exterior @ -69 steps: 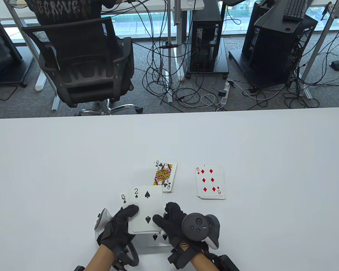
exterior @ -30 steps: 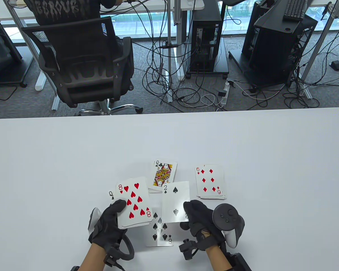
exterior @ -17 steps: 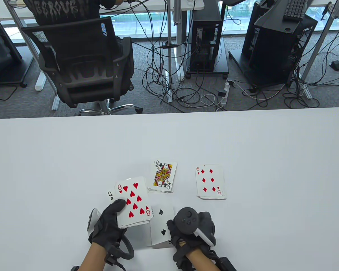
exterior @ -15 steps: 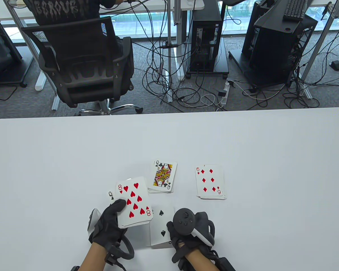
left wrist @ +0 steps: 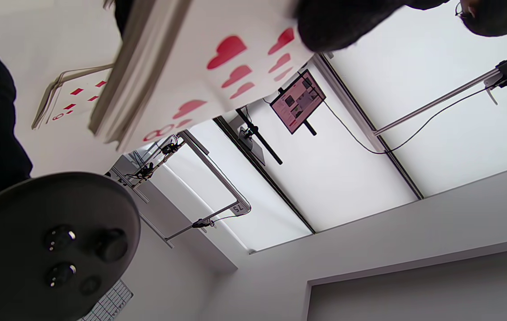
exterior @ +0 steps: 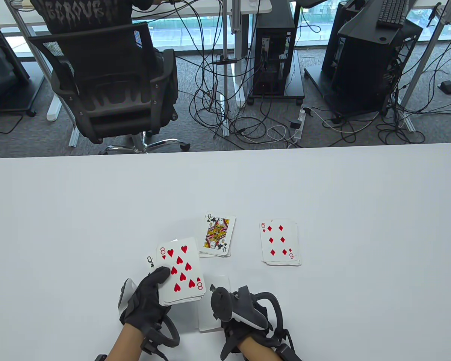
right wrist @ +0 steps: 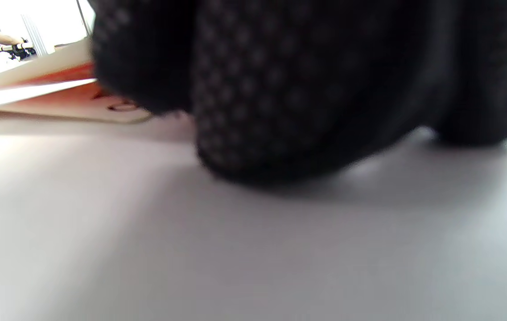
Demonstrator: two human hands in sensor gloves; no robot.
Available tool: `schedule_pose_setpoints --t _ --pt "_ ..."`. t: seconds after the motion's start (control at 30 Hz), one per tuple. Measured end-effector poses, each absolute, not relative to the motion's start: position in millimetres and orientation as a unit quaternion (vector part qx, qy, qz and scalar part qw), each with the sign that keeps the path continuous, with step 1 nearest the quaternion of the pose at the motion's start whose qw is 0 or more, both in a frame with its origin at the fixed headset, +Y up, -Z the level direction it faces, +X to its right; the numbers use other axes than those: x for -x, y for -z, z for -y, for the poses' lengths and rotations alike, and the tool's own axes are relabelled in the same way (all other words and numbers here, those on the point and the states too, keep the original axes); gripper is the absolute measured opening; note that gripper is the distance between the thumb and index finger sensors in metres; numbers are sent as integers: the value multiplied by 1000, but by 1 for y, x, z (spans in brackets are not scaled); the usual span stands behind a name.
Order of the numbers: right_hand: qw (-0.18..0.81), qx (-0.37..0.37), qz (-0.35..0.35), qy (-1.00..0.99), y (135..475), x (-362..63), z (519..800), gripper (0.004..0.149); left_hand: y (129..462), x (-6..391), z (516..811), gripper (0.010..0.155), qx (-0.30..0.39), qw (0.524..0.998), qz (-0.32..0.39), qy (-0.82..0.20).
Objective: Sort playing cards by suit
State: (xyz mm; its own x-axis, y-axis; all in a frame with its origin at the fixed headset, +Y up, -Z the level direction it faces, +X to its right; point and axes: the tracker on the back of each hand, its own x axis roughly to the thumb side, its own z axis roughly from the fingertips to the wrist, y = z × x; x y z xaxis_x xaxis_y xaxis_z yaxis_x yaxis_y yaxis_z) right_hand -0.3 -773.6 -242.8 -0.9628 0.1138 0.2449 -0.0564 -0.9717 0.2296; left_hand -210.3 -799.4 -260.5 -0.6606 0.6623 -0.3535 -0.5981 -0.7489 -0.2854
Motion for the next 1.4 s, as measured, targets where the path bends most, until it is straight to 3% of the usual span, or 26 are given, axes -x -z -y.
schedule_pose_setpoints --t 0.23,0.47,0.63,0.87,1.03,1.17,1.4 --pt "56 -119 -151 -980 244 -4 770 59 260 209 802 59 228 353 72 -905" --pt "198 -84 -166 -962 248 -33 755 63 260 208 802 59 233 356 77 -902" --pt "280 -89 -82 -952 247 -50 734 62 259 204 802 58 241 363 83 -896" --pt "405 -166 42 -898 238 -46 720 60 257 196 802 59 258 379 92 -884" --pt "433 -203 56 -876 232 -30 724 70 254 191 802 58 271 392 101 -873" --pt "397 -214 54 -891 229 -22 726 78 253 188 802 58 280 403 106 -865" --pt "397 -194 75 -894 230 -24 726 66 252 184 801 58 288 404 118 -861"
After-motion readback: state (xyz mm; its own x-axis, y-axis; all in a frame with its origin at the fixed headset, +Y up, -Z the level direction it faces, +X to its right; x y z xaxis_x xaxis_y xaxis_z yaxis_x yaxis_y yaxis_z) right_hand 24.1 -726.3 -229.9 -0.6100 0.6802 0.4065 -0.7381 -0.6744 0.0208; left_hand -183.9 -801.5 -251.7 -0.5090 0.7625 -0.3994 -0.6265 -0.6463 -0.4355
